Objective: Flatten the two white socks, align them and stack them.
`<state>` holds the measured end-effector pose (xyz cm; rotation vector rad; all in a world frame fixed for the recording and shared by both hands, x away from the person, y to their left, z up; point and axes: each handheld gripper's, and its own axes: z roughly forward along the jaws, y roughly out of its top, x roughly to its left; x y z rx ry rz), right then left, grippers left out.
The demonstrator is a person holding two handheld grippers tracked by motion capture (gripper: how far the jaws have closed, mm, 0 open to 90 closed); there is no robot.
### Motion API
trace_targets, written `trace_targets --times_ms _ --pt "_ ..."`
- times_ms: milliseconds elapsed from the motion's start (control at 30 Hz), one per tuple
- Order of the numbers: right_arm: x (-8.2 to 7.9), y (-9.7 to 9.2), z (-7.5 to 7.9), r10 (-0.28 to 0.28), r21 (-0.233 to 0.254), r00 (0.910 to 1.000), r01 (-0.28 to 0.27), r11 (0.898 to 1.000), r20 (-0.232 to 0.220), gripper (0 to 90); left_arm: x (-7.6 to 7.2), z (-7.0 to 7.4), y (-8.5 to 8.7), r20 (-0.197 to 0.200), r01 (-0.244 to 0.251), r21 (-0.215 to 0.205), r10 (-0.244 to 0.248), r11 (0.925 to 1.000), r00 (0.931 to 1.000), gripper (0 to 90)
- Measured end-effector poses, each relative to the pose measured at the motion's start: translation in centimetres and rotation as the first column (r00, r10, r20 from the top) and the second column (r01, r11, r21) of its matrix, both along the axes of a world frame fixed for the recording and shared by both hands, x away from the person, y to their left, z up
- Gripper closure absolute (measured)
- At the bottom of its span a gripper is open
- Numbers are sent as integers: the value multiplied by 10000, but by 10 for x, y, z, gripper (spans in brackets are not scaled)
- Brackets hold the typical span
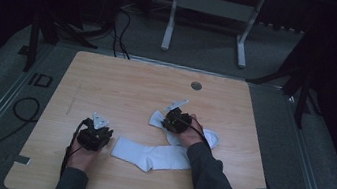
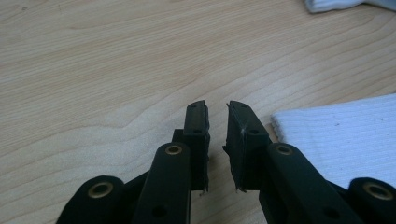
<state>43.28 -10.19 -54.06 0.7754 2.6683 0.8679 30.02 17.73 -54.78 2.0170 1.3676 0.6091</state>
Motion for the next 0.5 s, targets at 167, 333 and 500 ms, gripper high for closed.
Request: trace_targets --times_ms 167,333,500 --pt "-3 -20 13 -137 196 9999 136 9997 43 835 1 0 1 -71 -35 1 35 10000 10000 755" --pt "-8 -40 32 -234 456 9994 222 9987 261 835 1 -1 0 -89 10 36 -9 10000 10000 750" --pt "-13 -57 45 -365 761 9986 335 9965 379 835 0 0 1 -105 -12 33 13 10000 9999 746"
